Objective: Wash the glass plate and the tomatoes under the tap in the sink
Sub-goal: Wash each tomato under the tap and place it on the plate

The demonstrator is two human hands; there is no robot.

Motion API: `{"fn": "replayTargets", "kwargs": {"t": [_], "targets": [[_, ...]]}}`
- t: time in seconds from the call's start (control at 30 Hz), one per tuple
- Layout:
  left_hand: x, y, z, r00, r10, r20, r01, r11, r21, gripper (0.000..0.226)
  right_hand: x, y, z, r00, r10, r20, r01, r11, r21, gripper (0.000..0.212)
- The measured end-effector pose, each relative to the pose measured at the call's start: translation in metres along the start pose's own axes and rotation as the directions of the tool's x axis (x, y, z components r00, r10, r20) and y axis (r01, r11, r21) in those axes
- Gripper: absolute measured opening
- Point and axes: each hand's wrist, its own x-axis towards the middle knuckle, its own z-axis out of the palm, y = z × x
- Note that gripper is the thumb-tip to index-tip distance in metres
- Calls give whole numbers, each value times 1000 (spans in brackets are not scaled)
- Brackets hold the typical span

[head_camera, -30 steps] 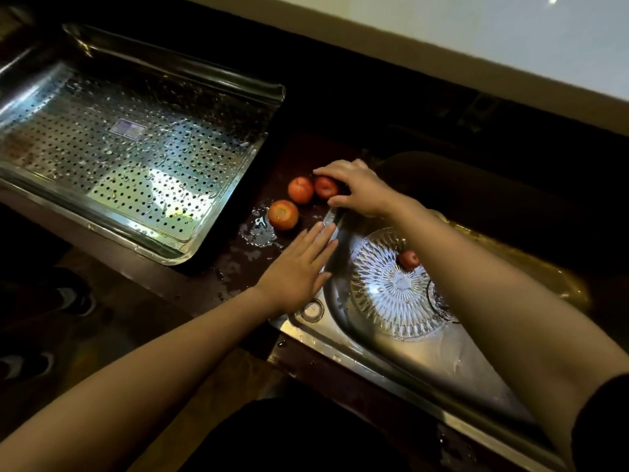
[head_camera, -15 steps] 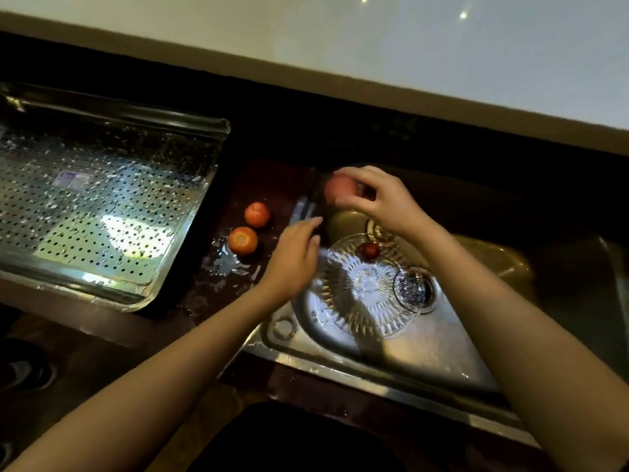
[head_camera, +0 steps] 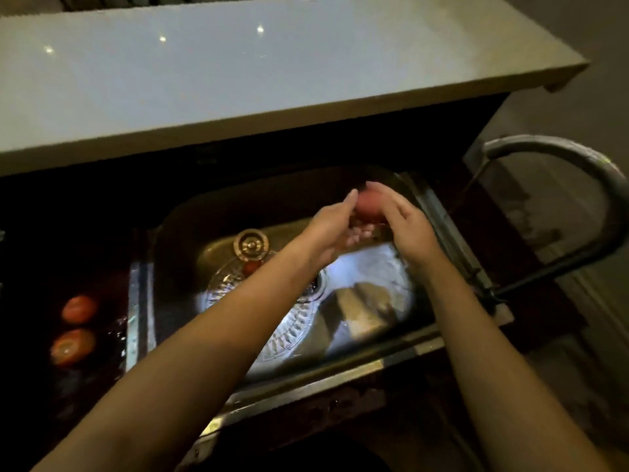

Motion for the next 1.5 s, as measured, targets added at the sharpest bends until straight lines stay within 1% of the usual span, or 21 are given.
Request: {"fn": "replayTargets", "kwargs": {"t": [0.07,0.17,0.27,0.33,0.4,0.5,0.67,0.77,0.87,0.93,1.0,1.03,1.1,1.13,1.2,1.27,1.33,1.37,1.4,1.43,1.5], "targets": [[18,-12,28,996,-79,43,80,997,-20,34,-2,20,-15,985,146,-97,-116,959,258,32],[38,-27,62,986,-134,95,139,989,-53,28,-1,35,-33,941,278,-190,-139,834,533,36],[49,-31,83,982,-146,119,154,986,-64,23,5,37,-48,880,403,-253,-130,716,686,32],[56,-33,91,980,-153,127,162,985,-65,20,7,42,-57,888,386,-248,-98,688,719,36],[60,-35,96,980,-154,129,162,985,-53,19,4,48,-66,905,352,-239,-81,694,715,35],[64,-40,103,977,-159,139,166,985,-41,20,-2,52,-72,904,358,-234,-133,754,643,32],[68,-46,108,978,-110,179,119,992,-41,28,-5,52,-74,921,312,-234,-224,914,339,16],[70,-47,114,980,-91,179,104,993,-61,33,-2,49,-71,931,245,-270,-198,962,190,14],[76,-46,118,986,-60,153,66,997,-30,36,6,43,-64,891,242,-385,-173,963,206,16],[79,-42,117,990,-34,136,32,999,10,37,8,42,-62,897,244,-368,-176,962,208,22],[79,-34,113,993,-39,107,32,997,67,42,6,43,-65,936,221,-272,-188,972,143,27],[79,-31,112,993,-46,107,31,990,137,46,5,43,-68,947,215,-241,-192,975,114,27],[76,-29,113,985,-68,161,18,956,294,54,7,39,-75,936,208,-285,-185,977,107,28],[73,-29,116,976,-76,203,10,952,307,54,12,36,-78,909,249,-335,-202,964,171,33],[69,-31,124,967,-80,243,30,979,203,48,19,30,-82,853,345,-391,-249,928,276,39],[68,-27,130,973,-71,221,56,996,75,42,18,26,-83,886,294,-359,-238,952,192,35],[70,-24,130,985,-65,160,51,995,89,39,12,24,-82,937,223,-268,-213,975,66,26],[71,-23,130,990,-53,127,36,990,135,40,10,25,-82,940,215,-263,-212,976,42,24],[70,-24,131,993,-39,112,19,984,179,40,11,25,-82,928,214,-305,-212,976,39,25],[68,-26,133,992,-31,122,5,979,203,38,16,25,-83,886,262,-381,-241,965,103,28],[63,-31,142,983,-27,184,-8,982,186,29,24,20,-87,770,415,-484,-294,905,308,33]]}}
